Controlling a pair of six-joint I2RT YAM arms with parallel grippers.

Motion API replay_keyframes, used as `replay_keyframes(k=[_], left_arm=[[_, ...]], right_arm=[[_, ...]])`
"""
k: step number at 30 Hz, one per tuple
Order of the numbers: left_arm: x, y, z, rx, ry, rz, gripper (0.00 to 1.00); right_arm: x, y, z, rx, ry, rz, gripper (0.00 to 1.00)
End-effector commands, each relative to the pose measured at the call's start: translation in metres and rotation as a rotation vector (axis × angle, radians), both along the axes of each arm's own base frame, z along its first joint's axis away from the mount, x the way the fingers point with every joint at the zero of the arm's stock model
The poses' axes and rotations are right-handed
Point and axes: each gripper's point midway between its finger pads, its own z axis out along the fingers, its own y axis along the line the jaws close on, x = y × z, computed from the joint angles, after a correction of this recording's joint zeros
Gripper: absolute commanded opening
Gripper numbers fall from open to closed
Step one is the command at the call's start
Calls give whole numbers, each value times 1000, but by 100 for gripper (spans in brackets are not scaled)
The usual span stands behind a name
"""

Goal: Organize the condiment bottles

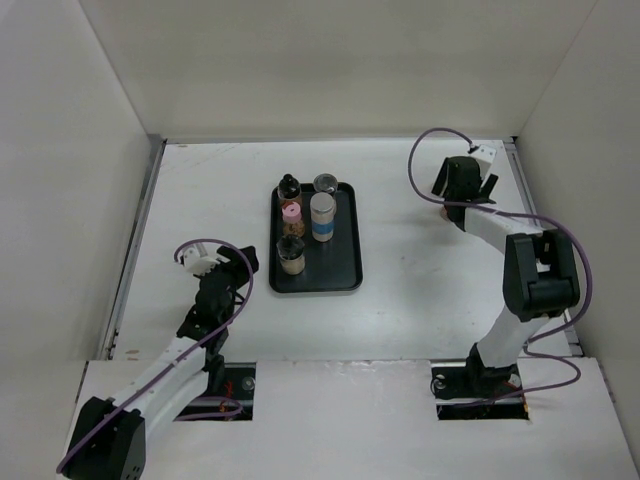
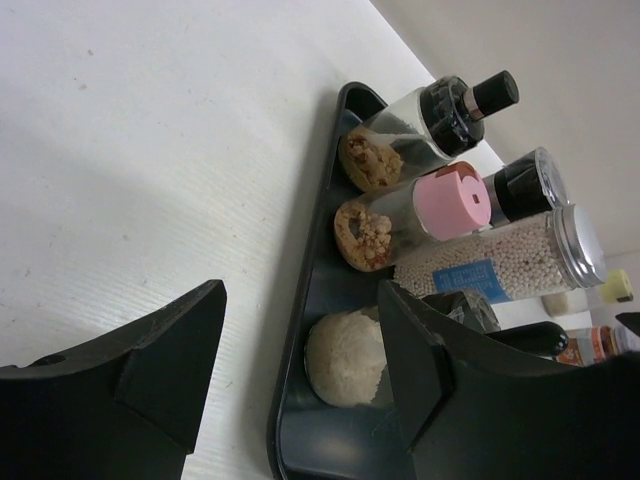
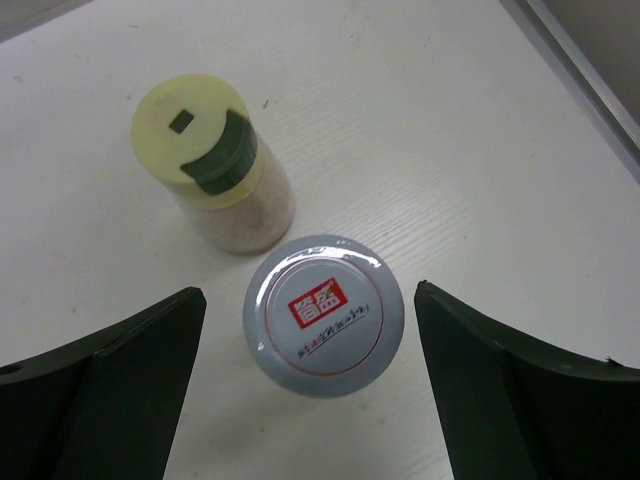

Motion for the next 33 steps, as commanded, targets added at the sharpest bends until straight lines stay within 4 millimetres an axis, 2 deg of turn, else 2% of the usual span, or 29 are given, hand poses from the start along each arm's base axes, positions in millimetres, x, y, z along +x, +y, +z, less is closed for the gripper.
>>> replay_keyframes(k=[1, 5, 9, 11, 12, 15, 18, 21, 28, 31, 33], left_arm=[[3, -4, 10, -29, -43, -9, 61], [4, -5, 9, -29, -38, -15, 61], [4, -5, 8, -27, -34, -12, 61], [4, -6, 7, -27, -33, -16, 61], [4, -6, 9, -29, -38, -16, 61], [4, -5, 9, -30, -42, -12, 61], [4, -5, 9, -30, -40, -16, 61], [4, -5, 11, -33, -47, -15, 61], [4, -6, 10, -32, -43, -16, 61], [5, -6, 10, -32, -40, -16, 61], [4, -6, 11, -35, -47, -18, 61]], right_arm=[[14, -12, 9, -8, -16, -12, 91], [14, -9, 0, -11, 4, -1, 89], [15, -5, -6, 6, 11, 12, 77], [16, -4, -4, 13, 0, 16, 65], [14, -4, -1, 15, -10, 11, 58], [4, 6, 15, 45, -58, 14, 46], [-17, 29, 39, 84, -123, 46, 45], [-45, 73, 53, 115, -154, 150, 45], [-112, 218, 59, 207, -154, 480, 46], [-128, 275, 68, 245, -170, 595, 46], [-131, 309, 71, 261, -192, 661, 46]])
